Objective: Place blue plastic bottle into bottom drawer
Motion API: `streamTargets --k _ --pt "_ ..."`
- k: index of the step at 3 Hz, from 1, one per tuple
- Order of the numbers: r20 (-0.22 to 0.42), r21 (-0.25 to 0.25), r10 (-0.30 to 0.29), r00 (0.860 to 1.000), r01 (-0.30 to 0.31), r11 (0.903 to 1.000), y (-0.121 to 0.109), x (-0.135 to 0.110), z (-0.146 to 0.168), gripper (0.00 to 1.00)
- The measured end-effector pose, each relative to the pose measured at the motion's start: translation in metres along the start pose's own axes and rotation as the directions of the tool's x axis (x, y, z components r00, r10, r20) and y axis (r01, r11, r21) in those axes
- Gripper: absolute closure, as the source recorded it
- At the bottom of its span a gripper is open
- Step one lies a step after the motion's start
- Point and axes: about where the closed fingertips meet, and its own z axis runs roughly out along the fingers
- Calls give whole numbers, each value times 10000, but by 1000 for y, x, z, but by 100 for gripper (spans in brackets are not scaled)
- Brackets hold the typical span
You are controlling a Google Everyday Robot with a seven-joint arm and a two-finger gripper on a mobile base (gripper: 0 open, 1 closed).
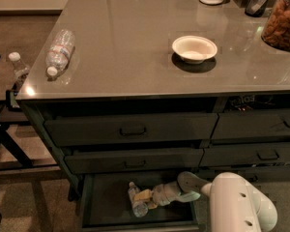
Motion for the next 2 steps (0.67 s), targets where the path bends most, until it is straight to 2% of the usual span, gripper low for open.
streamTargets --k 1,2 --pt "-1 0 0 10000 0 10000 0 0 0 11" --pt "-4 -1 1 10000 -1 10000 0 0 0 0"
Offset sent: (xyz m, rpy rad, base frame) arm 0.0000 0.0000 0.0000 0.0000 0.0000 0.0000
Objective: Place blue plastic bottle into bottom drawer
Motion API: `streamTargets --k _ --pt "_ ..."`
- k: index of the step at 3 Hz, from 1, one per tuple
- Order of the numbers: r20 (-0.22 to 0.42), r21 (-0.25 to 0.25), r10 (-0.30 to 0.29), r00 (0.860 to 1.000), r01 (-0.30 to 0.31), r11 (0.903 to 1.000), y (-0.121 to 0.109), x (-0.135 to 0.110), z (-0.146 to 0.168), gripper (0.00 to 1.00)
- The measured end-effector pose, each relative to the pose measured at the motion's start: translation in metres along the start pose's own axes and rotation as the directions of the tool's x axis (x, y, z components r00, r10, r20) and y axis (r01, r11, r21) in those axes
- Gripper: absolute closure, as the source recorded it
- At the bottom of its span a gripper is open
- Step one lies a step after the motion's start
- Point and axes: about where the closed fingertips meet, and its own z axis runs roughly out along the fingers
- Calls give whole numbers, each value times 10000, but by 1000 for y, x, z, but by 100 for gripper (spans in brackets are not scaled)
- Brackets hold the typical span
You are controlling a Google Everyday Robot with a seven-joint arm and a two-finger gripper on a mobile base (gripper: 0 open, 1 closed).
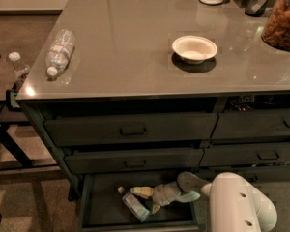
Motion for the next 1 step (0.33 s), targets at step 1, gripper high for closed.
streamTargets --k 1 --pt "-1 0 0 10000 0 10000 0 0 0 0"
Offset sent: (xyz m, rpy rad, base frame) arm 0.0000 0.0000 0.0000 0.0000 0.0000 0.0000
